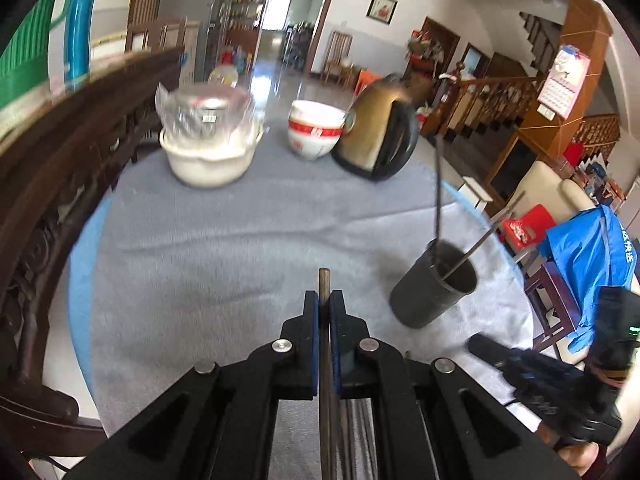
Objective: Organize utensils
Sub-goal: 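Close the right gripper on one dark chopstick while the left gripper grasps another, then lift both held chopsticks and carry them over the grey holder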
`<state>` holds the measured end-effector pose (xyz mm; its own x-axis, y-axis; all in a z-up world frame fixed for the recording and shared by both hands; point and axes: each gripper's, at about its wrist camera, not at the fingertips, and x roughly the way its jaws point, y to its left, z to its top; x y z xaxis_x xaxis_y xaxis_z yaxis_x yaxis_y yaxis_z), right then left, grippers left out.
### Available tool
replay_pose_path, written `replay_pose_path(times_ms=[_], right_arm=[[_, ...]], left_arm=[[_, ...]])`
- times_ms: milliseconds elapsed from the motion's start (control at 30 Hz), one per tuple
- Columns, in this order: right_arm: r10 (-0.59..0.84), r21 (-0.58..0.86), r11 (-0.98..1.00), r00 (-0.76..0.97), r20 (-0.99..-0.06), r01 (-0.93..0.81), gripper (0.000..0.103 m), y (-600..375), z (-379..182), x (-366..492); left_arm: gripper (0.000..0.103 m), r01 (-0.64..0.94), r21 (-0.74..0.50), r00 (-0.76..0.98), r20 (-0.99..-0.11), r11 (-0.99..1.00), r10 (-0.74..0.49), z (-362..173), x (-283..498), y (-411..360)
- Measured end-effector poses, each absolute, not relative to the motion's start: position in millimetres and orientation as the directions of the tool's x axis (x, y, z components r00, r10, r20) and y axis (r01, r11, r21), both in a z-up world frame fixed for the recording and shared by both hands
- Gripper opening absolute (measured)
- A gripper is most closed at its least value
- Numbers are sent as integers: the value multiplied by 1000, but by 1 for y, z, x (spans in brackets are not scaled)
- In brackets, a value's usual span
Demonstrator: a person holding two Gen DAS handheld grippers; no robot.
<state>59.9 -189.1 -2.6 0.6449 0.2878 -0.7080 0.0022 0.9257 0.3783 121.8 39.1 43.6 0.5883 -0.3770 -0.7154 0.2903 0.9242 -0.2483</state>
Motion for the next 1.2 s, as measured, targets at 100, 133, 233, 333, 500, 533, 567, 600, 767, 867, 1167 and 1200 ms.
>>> replay_pose_path(times_ms=[100, 133, 233, 333, 500, 533, 567, 600, 767, 867, 1167, 1200], right_arm=[[320, 409, 912, 572, -756, 31, 11, -196, -19, 63], [314, 403, 914, 541, -780, 52, 11, -198, -26, 65], [335, 424, 899, 456, -824, 106, 19, -204, -50, 72], [339, 424, 894, 402, -851, 143, 35, -205, -68, 74], [291, 360, 923, 367, -883, 134, 37, -194, -84, 80], [283, 348, 928, 358, -890, 132, 36, -191, -86, 81], [270, 332, 934, 346, -899, 132, 36, -187, -89, 84], [255, 313, 940, 337, -906, 132, 35, -184, -91, 86], [164, 210, 971, 331, -929, 110, 8, -171, -93, 92], [172, 219, 971, 352, -920, 99, 8, -171, -90, 87], [245, 305, 952, 559, -792, 14, 6, -184, -22, 58], [247, 310, 951, 585, -773, 8, 6, -185, -14, 56]], left_arm=[[5, 315, -211, 627, -686, 926, -369, 56, 109, 36], [5, 321, -200, 635, -680, 926, -367, 57, 106, 34], [5, 342, -173, 651, -665, 923, -366, 62, 91, 34], [5, 357, -153, 665, -651, 921, -366, 64, 81, 35], [6, 362, -153, 672, -642, 920, -370, 69, 73, 42], [6, 363, -154, 671, -641, 919, -372, 69, 72, 43], [6, 363, -153, 672, -640, 919, -372, 70, 71, 45], [6, 361, -151, 674, -640, 920, -369, 70, 70, 46], [6, 356, -157, 674, -639, 921, -370, 71, 67, 52], [6, 353, -160, 673, -641, 922, -369, 72, 67, 54], [6, 348, -162, 685, -628, 923, -369, 84, 63, 53], [6, 348, -159, 692, -622, 924, -367, 88, 61, 52]])
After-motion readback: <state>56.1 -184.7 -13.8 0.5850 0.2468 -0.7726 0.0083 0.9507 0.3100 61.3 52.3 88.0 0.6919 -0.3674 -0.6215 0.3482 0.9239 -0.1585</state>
